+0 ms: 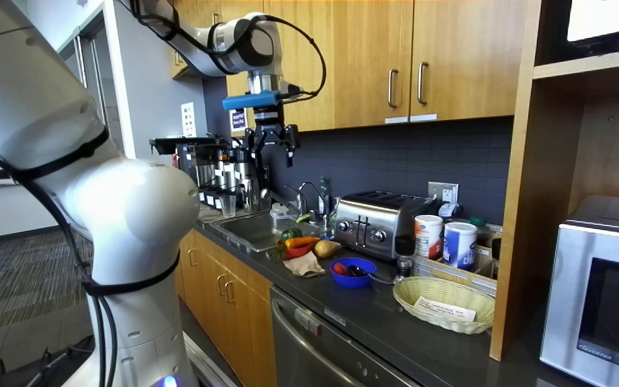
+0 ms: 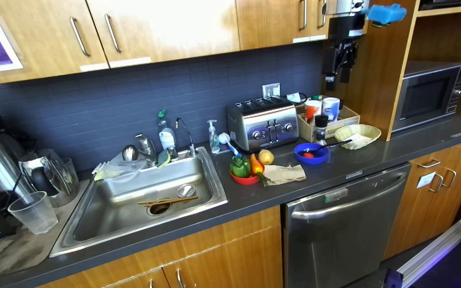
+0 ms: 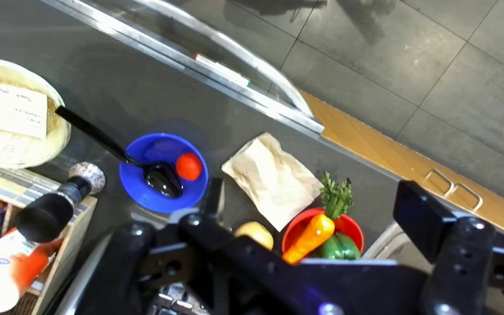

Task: Scoop up the object in the blue bowl and put it into the weaved basket

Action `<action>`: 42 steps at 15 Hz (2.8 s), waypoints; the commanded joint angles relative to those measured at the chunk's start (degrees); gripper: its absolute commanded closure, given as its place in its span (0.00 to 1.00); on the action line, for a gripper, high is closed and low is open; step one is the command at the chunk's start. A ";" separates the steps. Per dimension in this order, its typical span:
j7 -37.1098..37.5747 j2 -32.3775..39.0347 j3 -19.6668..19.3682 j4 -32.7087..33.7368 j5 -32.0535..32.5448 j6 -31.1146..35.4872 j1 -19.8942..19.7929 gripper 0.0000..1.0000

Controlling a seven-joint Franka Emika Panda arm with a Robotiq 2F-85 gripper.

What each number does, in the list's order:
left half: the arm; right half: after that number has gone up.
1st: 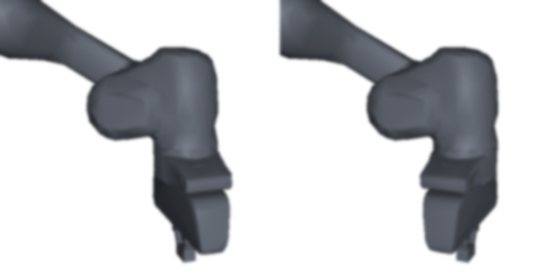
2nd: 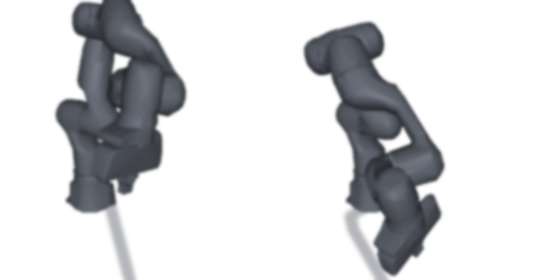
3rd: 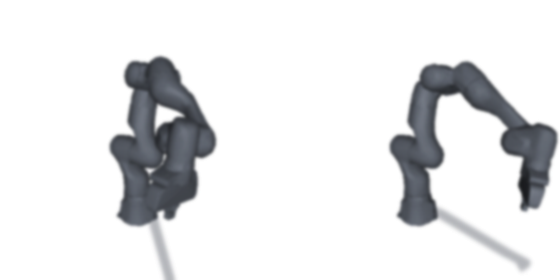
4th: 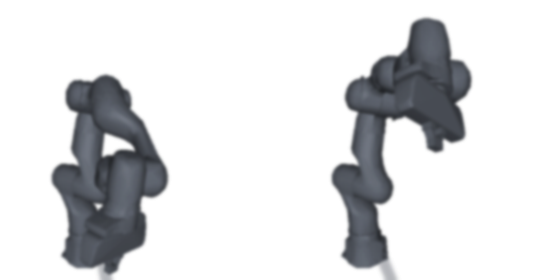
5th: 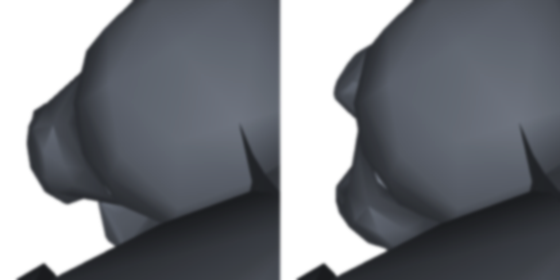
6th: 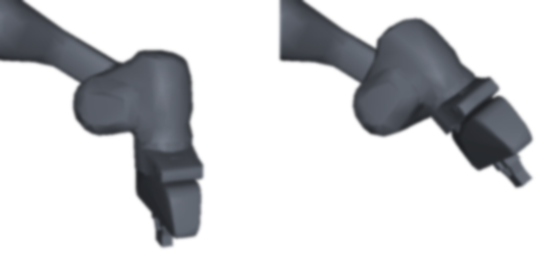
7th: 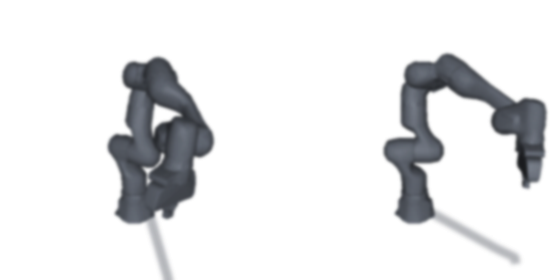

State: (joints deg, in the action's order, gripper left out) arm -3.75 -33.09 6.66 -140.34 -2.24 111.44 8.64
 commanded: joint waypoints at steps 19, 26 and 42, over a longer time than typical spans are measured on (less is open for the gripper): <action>-5.95 15.22 -9.04 0.53 -0.70 17.35 -6.05 0.00; -5.71 19.94 -9.96 0.00 -0.12 19.30 -8.32 0.00; -24.13 27.44 -11.20 -0.34 20.02 26.33 -11.07 0.00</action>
State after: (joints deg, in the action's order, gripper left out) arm -22.58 -6.95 -4.12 -141.06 16.96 135.23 -2.44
